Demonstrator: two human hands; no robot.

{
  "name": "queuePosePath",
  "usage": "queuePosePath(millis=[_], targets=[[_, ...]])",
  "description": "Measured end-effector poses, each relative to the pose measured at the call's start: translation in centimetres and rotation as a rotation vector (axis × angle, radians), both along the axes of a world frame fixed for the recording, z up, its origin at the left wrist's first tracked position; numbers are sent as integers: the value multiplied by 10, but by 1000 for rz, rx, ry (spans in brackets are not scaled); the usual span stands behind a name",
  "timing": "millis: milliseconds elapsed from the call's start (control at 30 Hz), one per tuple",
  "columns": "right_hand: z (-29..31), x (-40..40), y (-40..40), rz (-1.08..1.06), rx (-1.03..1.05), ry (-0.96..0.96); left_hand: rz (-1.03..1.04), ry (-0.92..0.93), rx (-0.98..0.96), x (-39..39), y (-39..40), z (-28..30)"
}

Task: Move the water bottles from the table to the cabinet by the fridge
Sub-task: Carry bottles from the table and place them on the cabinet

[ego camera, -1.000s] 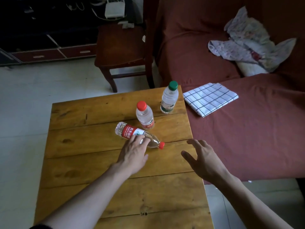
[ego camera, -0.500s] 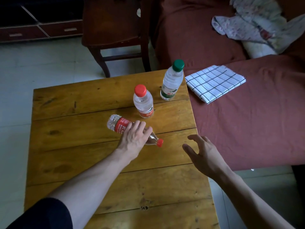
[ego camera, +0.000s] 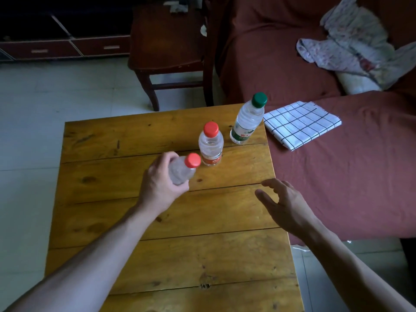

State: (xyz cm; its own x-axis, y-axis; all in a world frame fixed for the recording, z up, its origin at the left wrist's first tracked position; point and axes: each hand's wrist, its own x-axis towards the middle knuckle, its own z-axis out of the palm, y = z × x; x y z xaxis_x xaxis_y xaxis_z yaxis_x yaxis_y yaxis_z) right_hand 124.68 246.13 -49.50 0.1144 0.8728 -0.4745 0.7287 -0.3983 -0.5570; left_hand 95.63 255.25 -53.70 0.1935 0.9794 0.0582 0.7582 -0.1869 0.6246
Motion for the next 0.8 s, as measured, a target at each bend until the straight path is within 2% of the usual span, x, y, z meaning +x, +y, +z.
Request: queuePosePath(millis=[100,233,467,800], targets=[[2,-9,5,9,15,-1,170,-213,-85,-15,2,8],[2,-22,6,29,21,3,158,-301,-104,-24,-7,3],[6,-34,5,55,37,-12,231,-261,-190,-33,-25,-18],[5,-43,18,78,55,-17,231,-293,-165,-29,-18,-11]])
